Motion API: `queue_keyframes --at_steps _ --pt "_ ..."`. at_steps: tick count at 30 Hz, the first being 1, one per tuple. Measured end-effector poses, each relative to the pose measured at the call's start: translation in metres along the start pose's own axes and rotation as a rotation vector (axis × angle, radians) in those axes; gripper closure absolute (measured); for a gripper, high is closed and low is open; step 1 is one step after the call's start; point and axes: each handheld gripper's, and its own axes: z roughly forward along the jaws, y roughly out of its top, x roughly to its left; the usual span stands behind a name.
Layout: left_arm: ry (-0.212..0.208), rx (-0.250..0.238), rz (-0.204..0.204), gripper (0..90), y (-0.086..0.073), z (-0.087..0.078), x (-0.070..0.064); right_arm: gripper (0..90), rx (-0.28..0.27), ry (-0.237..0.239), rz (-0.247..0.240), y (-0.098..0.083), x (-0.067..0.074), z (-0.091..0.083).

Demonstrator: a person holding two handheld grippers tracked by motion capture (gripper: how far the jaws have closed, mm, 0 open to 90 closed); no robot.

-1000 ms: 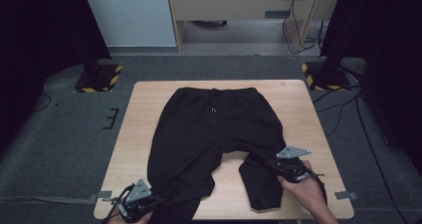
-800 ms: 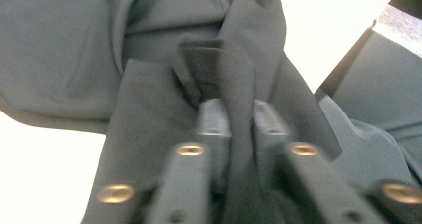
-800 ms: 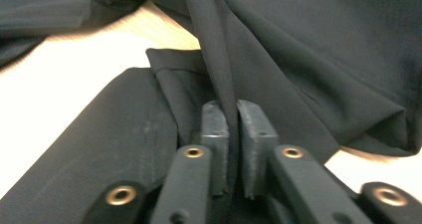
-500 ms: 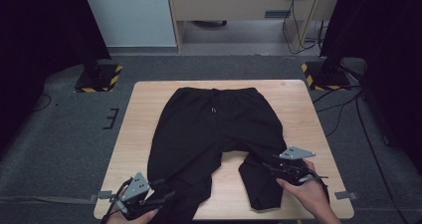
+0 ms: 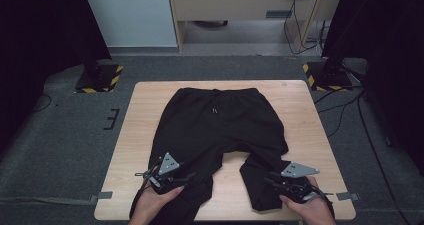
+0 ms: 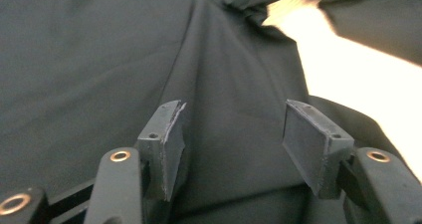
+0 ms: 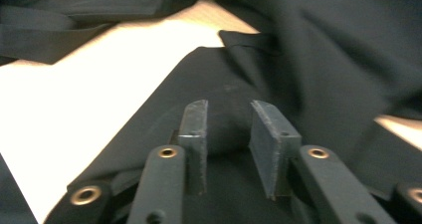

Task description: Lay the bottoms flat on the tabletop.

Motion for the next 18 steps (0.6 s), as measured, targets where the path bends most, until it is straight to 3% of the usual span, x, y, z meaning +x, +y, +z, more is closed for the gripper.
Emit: queue_keyframes --at_steps 5,10,12,14,18 --pt "0.016 -0.001 -0.005 40.8 -0.005 0.001 0.003 40.0 -0.006 0.029 0.022 0.004 0.011 0.026" --pt "0.016 0.007 -0.004 40.7 -0.009 0.003 0.003 25.7 0.041 0.002 -0.023 0.006 0.025 0.054" --pt "0.023 0.017 0.014 40.8 -0.009 0.004 0.002 28.1 0.056 -0.003 -0.032 0.005 0.027 0.058" --pt "0.026 0.023 0.021 40.7 -0.010 0.006 0.001 39.9 0.051 -0.025 -0.057 0.004 0.026 0.057" --pt "0.037 0.032 0.017 41.0 -0.011 0.007 0.003 68.0 0.050 -0.028 -0.061 0.001 0.017 0.050"
